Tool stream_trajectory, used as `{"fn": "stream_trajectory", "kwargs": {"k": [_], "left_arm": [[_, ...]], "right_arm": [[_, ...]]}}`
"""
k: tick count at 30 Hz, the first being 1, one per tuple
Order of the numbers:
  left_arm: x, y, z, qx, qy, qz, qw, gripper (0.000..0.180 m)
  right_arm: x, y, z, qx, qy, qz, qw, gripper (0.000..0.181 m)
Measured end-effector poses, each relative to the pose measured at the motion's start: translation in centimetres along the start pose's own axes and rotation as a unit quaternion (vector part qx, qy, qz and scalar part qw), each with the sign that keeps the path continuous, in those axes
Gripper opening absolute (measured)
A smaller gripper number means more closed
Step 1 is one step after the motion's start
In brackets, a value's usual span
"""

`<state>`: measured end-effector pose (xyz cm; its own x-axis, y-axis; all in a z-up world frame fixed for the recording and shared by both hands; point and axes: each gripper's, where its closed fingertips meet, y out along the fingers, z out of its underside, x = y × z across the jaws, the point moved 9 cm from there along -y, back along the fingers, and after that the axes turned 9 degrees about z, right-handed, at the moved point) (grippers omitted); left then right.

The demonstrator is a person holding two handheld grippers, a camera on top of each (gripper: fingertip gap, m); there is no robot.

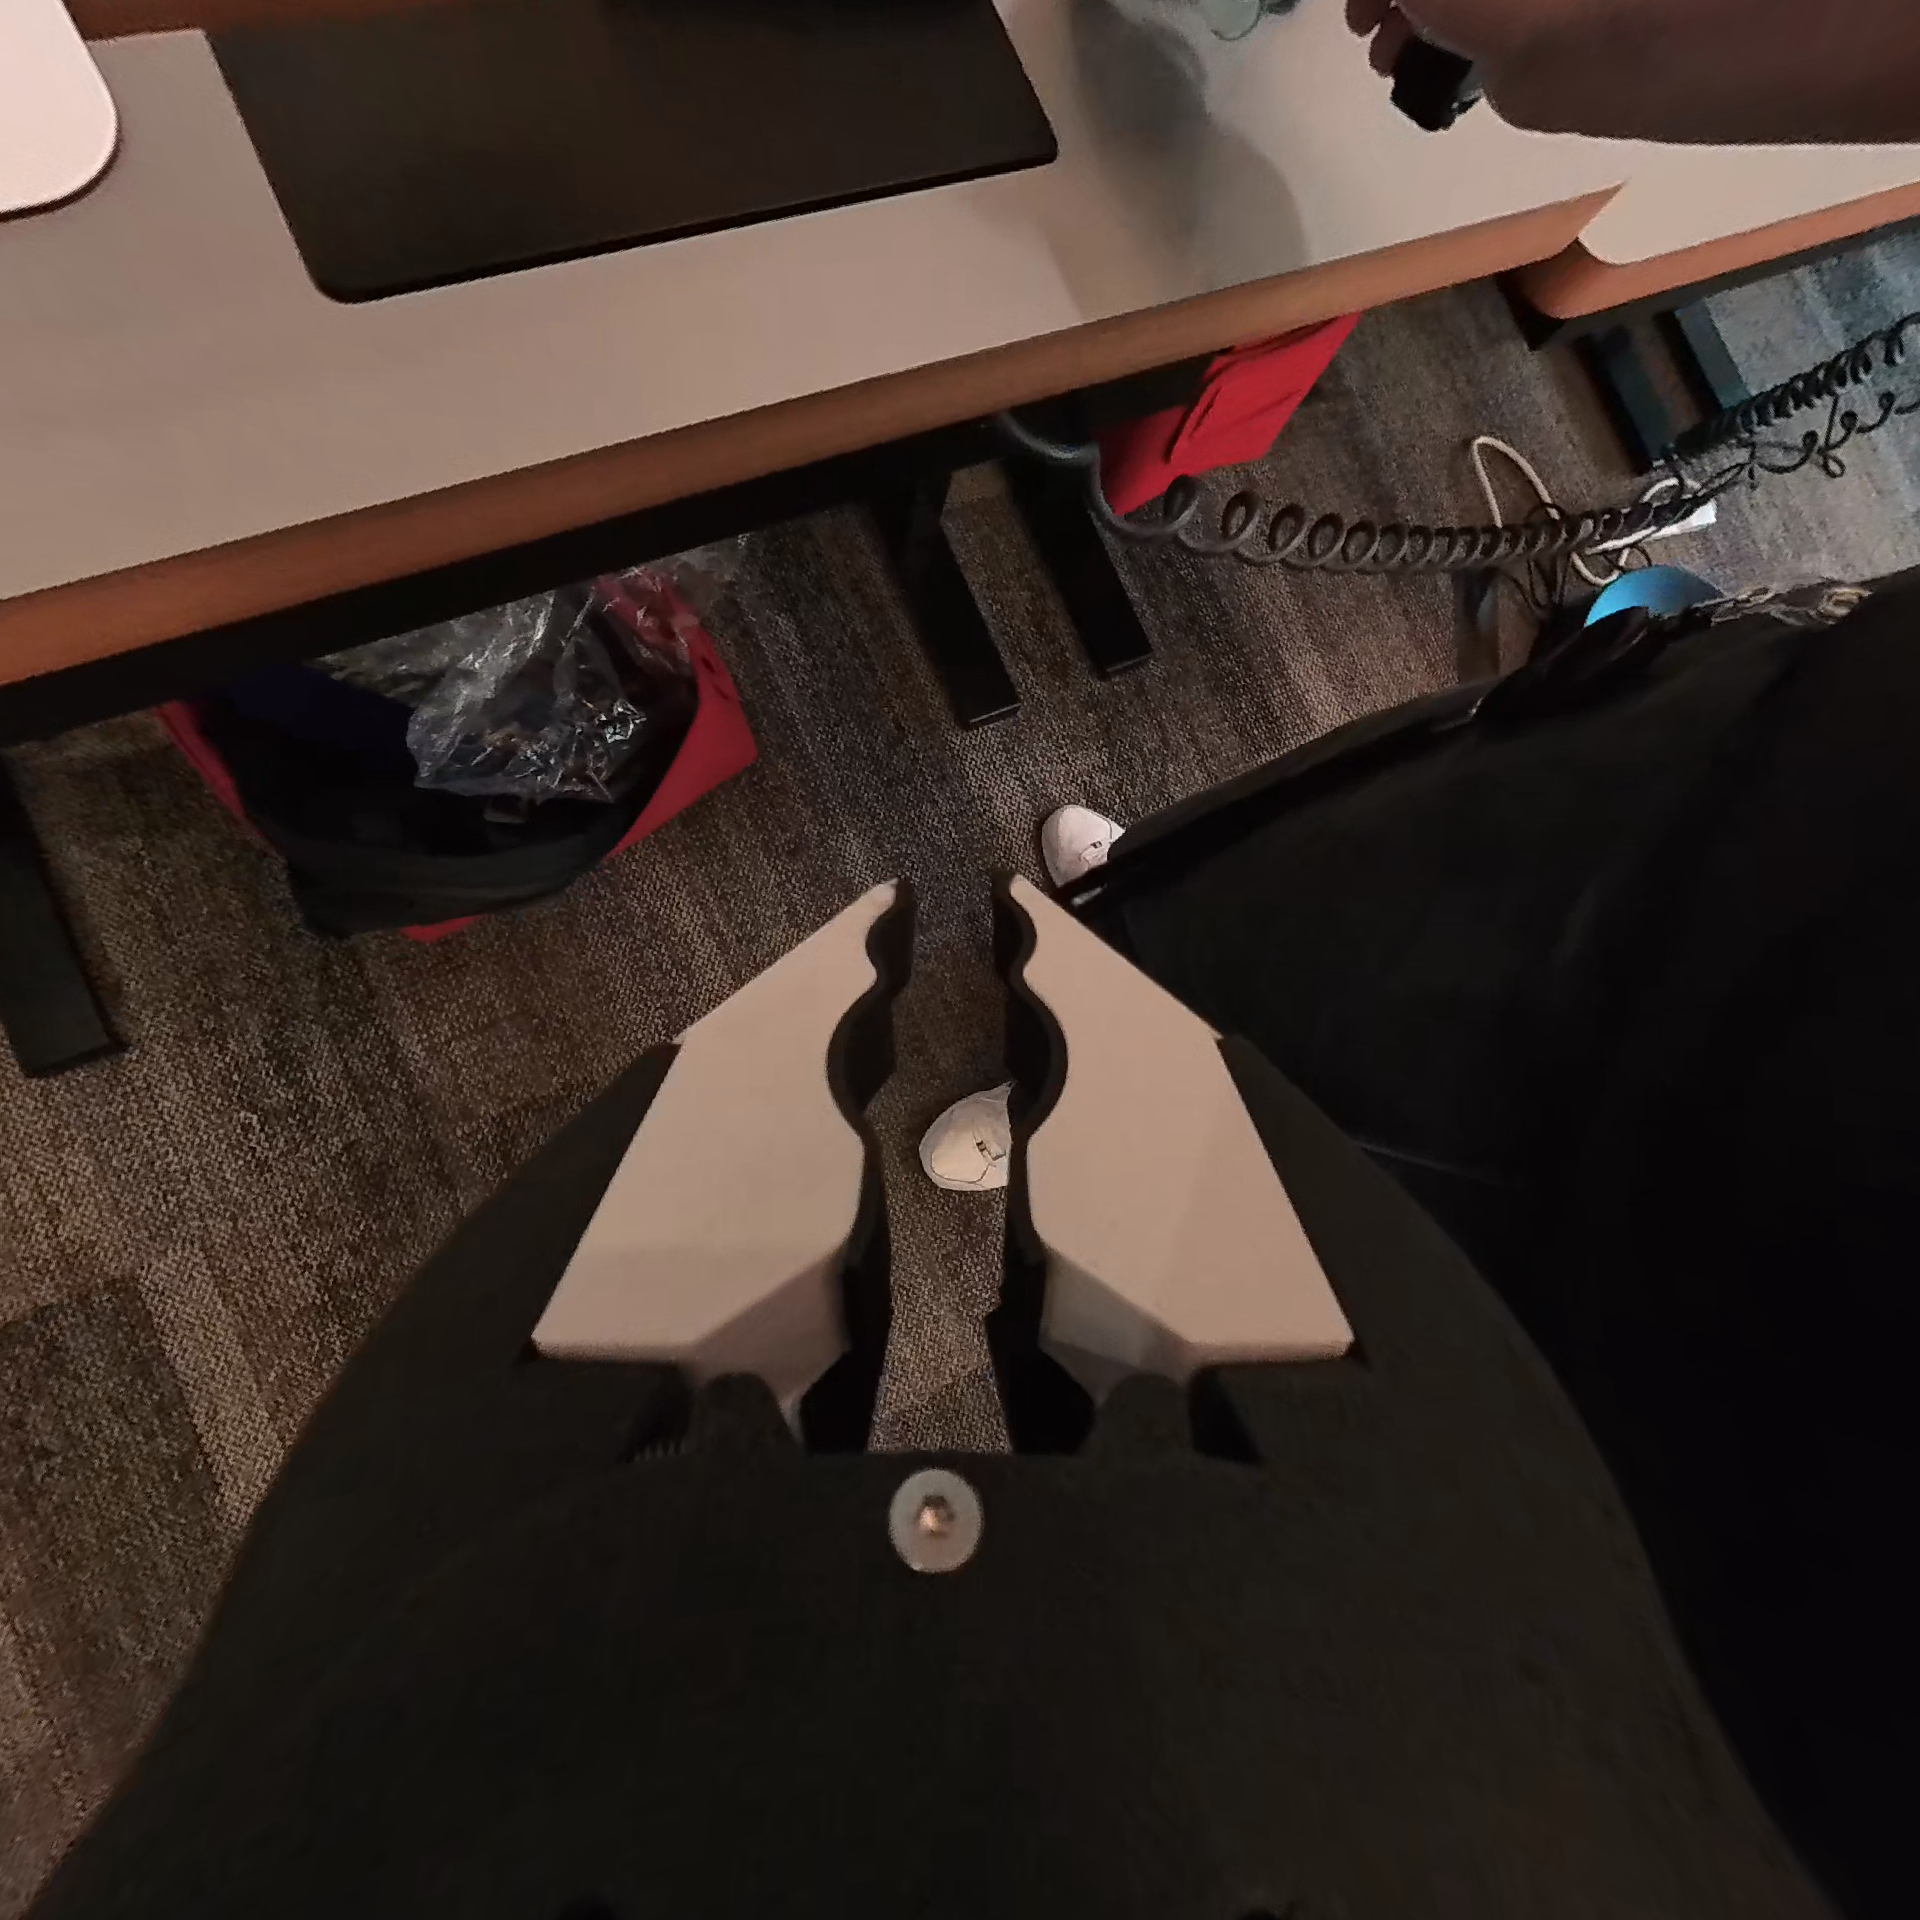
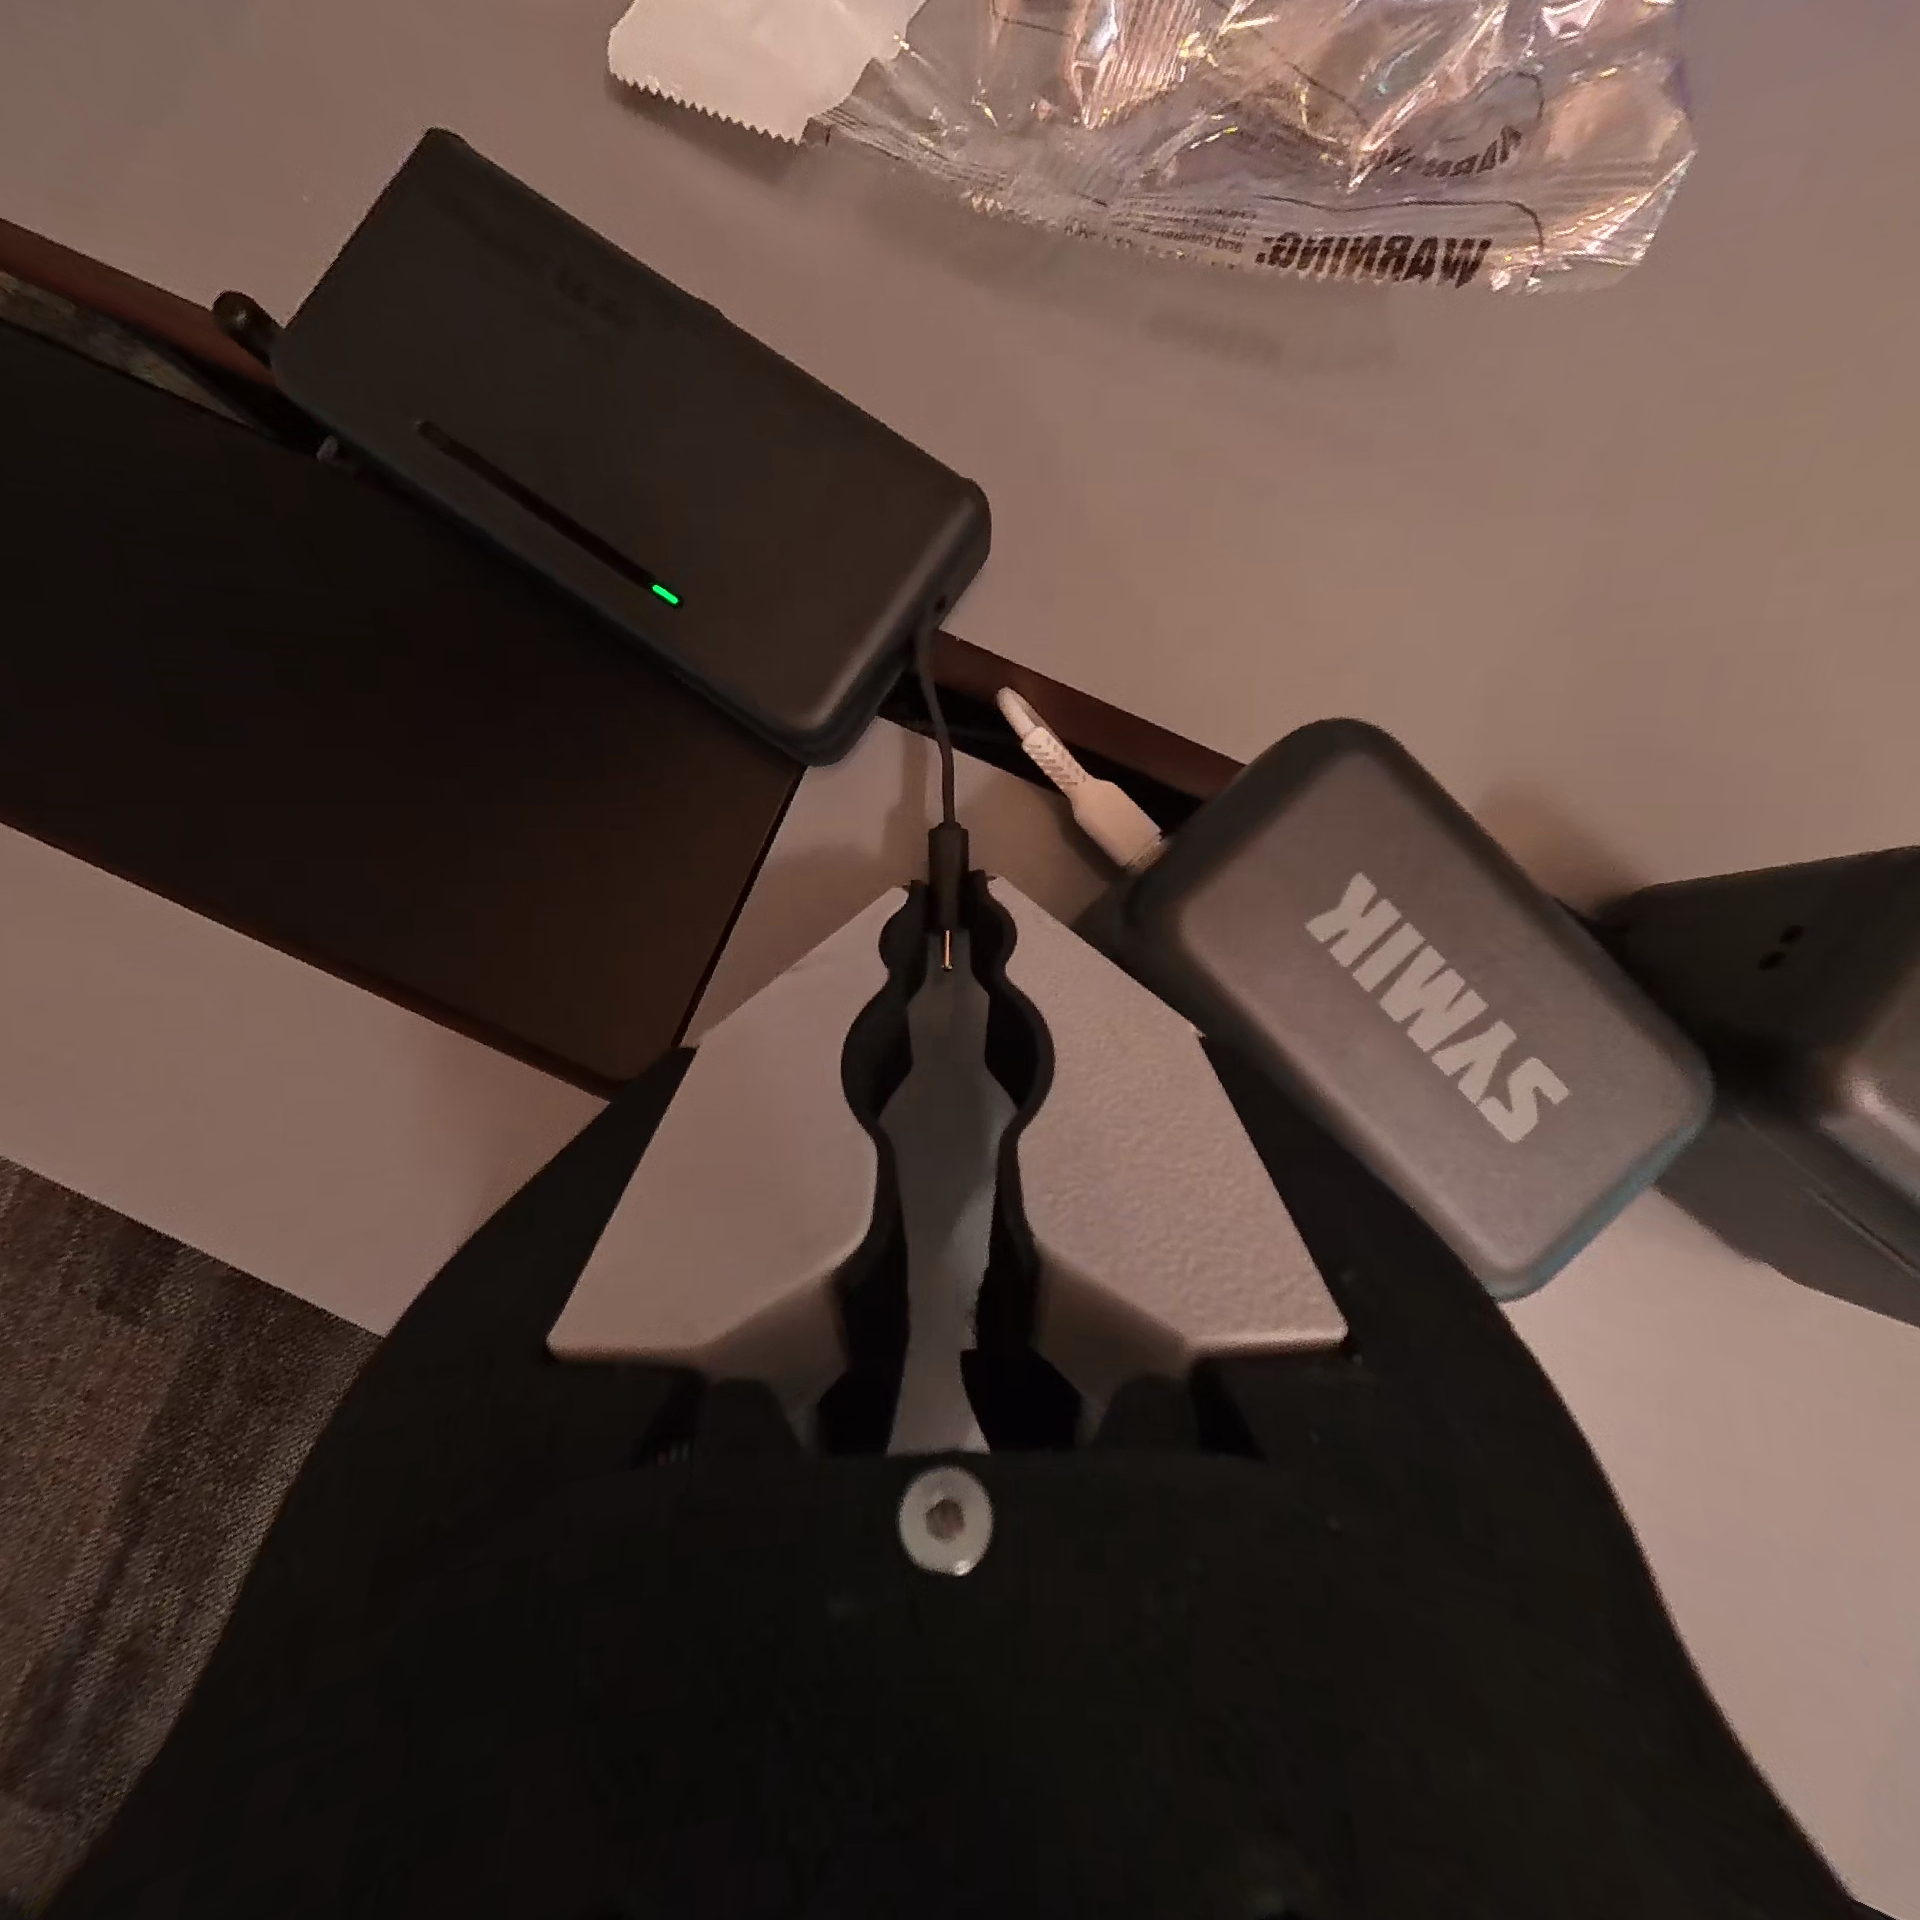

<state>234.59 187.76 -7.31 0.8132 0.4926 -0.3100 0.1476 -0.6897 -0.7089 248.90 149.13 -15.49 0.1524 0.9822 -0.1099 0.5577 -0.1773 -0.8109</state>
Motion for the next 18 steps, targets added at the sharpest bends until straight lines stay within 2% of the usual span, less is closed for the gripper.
{"fn": "stream_trajectory", "kwargs": {"k": [7,10,14,18], "left_arm": [[-0.5,1.1,-1.1,0.002,0.015,0.017,1.000,0.013],[0.0,2.9,-4.1,0.042,0.087,0.052,0.994,0.010],[2.4,6.9,-11.7,0.106,0.228,0.040,0.967,0.048],[5.0,12.4,-18.5,0.131,0.289,0.032,0.948,0.056]], "right_arm": [[0.5,0.5,0.0,0.016,-0.005,-0.027,1.000,0.008],[0.7,0.8,0.0,0.021,-0.022,-0.049,0.998,0.011],[0.6,0.6,0.0,0.021,-0.033,-0.091,0.995,0.022],[0.3,0.2,0.1,0.017,-0.040,-0.109,0.993,0.023]]}}
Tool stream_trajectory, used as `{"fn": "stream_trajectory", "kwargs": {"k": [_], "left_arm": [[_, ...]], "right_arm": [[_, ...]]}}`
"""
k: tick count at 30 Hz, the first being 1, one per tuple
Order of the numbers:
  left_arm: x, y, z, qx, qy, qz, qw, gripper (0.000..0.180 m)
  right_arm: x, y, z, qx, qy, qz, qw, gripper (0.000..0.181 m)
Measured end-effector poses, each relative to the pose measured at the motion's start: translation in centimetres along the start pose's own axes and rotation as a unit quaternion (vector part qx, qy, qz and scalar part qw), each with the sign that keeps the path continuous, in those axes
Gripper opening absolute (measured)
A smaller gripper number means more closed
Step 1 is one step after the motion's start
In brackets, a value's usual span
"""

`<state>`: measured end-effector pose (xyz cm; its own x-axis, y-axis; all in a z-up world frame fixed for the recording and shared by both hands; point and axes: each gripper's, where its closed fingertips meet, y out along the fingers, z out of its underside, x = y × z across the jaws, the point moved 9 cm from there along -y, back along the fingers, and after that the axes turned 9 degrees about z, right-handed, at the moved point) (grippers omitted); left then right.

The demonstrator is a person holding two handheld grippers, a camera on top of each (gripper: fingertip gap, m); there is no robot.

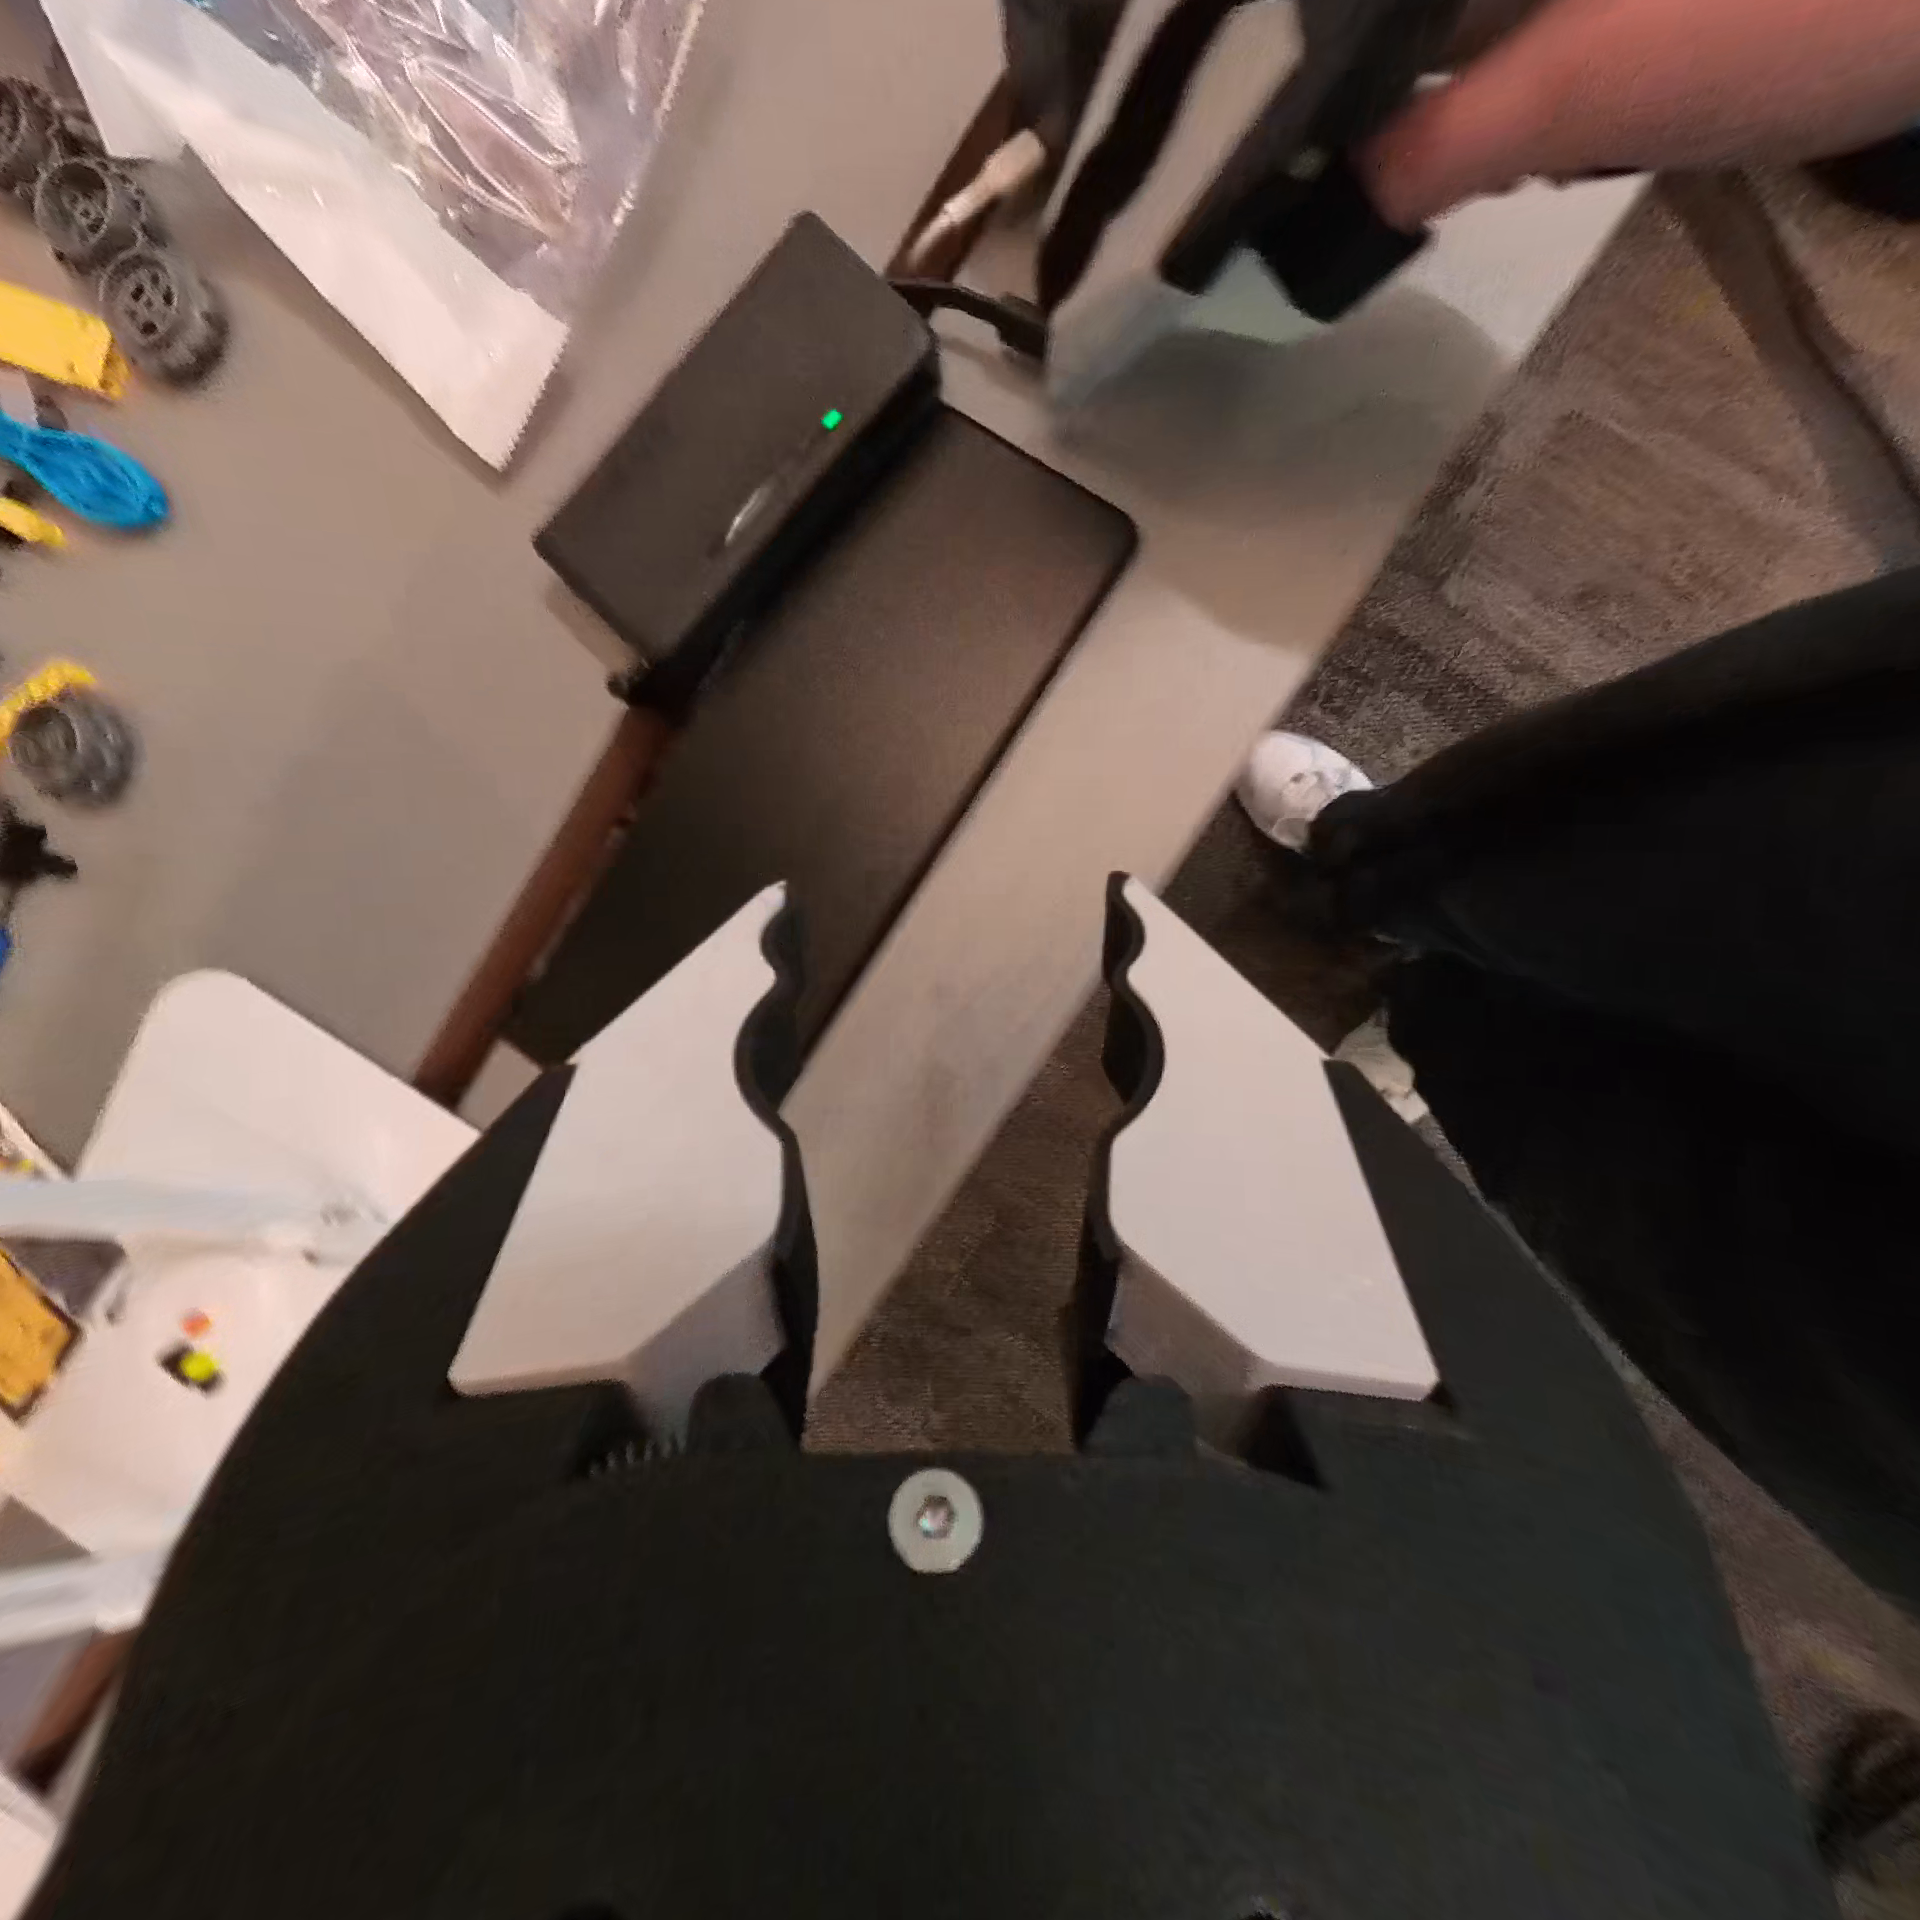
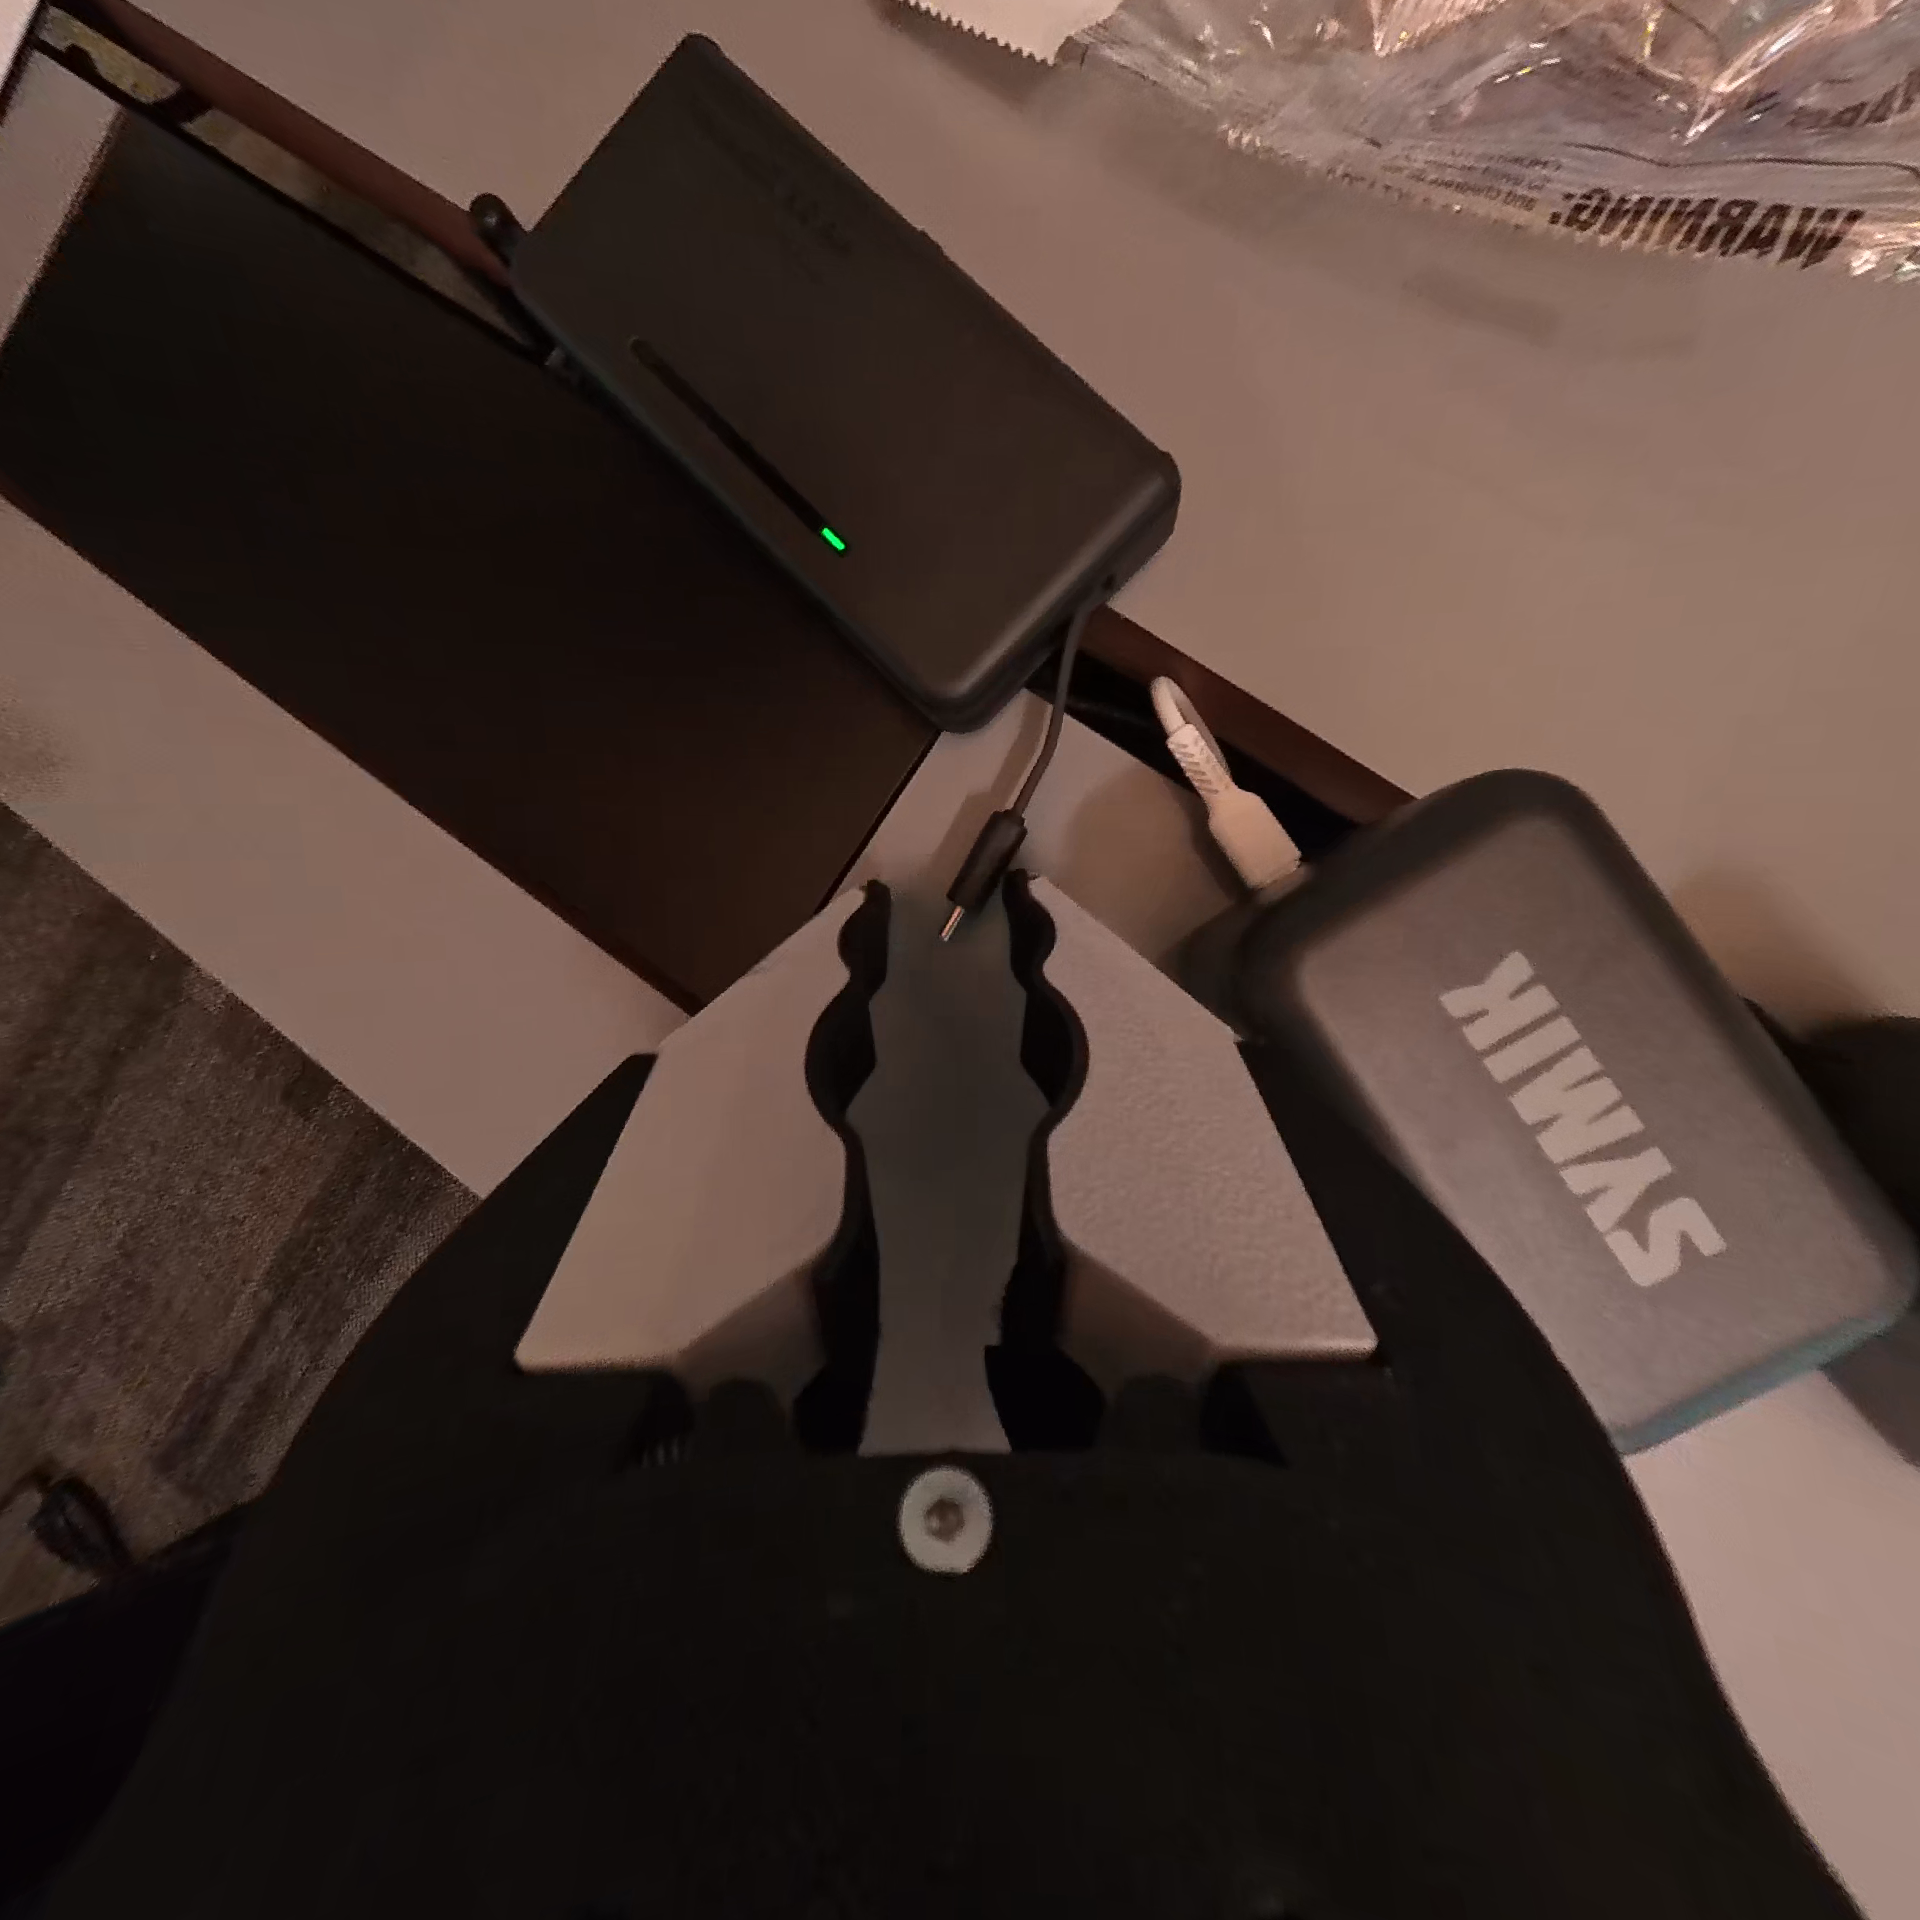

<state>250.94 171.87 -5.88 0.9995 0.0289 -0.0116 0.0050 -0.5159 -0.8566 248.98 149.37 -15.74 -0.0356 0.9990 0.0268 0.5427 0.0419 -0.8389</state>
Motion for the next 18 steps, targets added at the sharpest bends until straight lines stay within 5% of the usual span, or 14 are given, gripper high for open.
{"fn": "stream_trajectory", "kwargs": {"k": [9,18], "left_arm": [[7.7,8.3,-5.6,0.107,0.109,0.003,0.988,0.075],[12.4,12.7,-6.9,0.091,0.196,0.086,0.973,0.085]], "right_arm": [[-0.6,-1.0,1.1,0.004,0.015,-0.019,1.000,0.027],[0.5,-0.7,1.6,-0.031,0.077,0.048,0.995,0.029]]}}
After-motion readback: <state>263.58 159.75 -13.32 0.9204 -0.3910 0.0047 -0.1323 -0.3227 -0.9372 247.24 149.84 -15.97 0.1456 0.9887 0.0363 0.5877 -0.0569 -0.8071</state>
